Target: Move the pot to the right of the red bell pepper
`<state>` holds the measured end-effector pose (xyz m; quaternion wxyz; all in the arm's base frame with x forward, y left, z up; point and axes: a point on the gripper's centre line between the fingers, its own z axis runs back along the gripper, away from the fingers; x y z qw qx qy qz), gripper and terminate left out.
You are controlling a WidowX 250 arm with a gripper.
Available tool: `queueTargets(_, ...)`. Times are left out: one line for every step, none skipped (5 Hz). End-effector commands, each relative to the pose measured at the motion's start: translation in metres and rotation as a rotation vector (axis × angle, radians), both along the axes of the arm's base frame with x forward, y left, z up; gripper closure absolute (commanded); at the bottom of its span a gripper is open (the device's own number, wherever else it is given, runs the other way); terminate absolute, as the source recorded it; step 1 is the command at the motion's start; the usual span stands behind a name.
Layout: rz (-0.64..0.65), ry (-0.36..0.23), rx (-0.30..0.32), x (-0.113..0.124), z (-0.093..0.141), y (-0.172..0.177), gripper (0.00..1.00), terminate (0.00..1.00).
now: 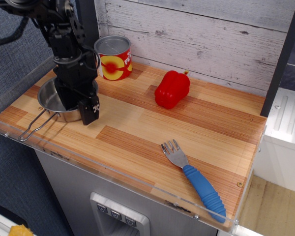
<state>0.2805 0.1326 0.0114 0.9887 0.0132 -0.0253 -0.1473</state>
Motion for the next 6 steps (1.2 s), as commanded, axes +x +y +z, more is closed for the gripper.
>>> queueTargets(-0.001, -0.043, 0.014, 0.005, 0.004, 0.001, 1.00, 0.00)
queueTargets(-0.004, -0.019, -0.019, 0.000, 0.011, -0.002, 1.00, 0.00)
queueTargets(0.007, -0.006, -0.010, -0.006, 0.019, -0.004, 1.00, 0.00)
queueTargets(0.001, 0.031, 0.024, -0.009, 0.031, -0.014, 1.00, 0.00)
queueTargets(0.002, 0.026, 0.045, -0.014, 0.046, -0.027, 1.00, 0.00)
queueTargets(0.008, 0.032, 0.085, -0.018, 0.062, -0.044, 1.00, 0.00)
